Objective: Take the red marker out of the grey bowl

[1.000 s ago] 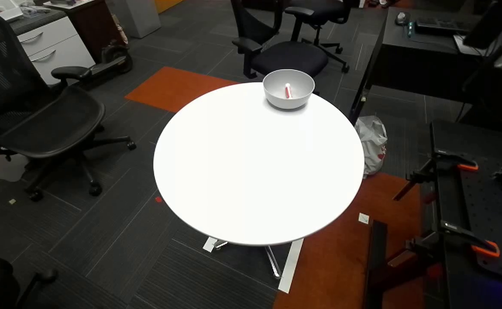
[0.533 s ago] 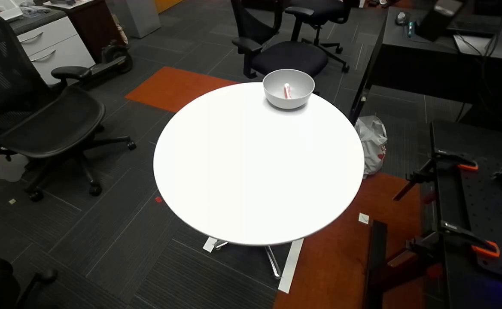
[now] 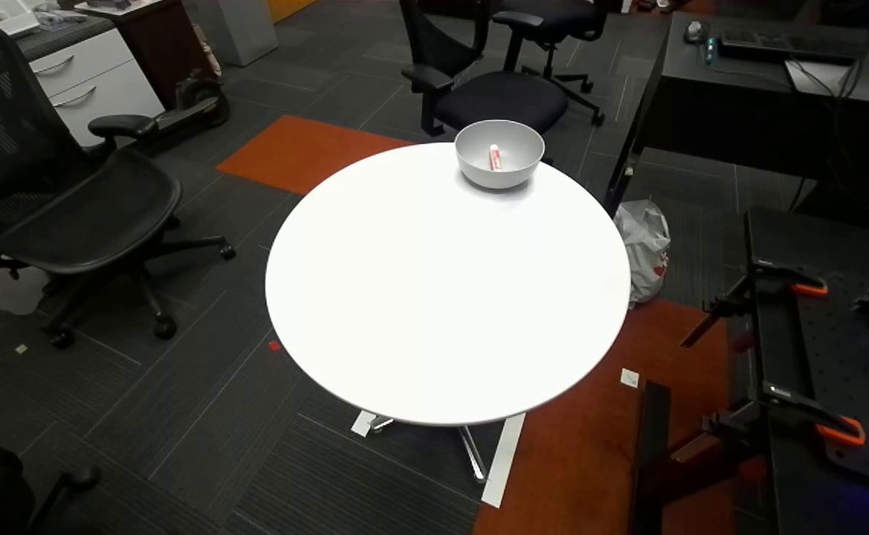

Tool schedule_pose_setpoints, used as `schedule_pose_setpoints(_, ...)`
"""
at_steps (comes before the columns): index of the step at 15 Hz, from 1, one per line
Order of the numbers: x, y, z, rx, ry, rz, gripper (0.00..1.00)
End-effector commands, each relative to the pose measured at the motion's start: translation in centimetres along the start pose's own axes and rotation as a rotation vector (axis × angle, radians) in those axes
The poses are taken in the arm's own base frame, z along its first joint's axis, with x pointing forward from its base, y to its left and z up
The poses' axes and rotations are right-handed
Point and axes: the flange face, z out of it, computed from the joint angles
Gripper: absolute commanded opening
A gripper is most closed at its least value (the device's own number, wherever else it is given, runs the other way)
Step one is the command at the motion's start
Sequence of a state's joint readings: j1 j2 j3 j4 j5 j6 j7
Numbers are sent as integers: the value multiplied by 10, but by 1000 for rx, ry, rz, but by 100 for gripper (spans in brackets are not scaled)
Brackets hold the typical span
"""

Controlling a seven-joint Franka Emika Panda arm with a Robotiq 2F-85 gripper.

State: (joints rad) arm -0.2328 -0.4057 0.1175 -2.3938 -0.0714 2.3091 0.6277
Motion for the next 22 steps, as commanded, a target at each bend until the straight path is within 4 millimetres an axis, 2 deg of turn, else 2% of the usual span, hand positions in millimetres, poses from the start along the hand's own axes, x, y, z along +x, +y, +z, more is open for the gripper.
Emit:
schedule_pose_setpoints(1,53,5,42,-42,12,162,100)
schedule_pose_setpoints(6,96,11,103,-101,-28,357,100)
schedule_pose_setpoints(11,124,16,141,-131,-84,453,100)
schedule_pose_setpoints(13,128,18,149,-148,-110,465,100)
schedule_pose_setpoints(14,120,24,148,-128,-83,429,100)
schedule_pose_setpoints(16,125,23,154,-140,-94,434,100)
schedule_pose_setpoints(22,126,21,154,-142,-96,432,100)
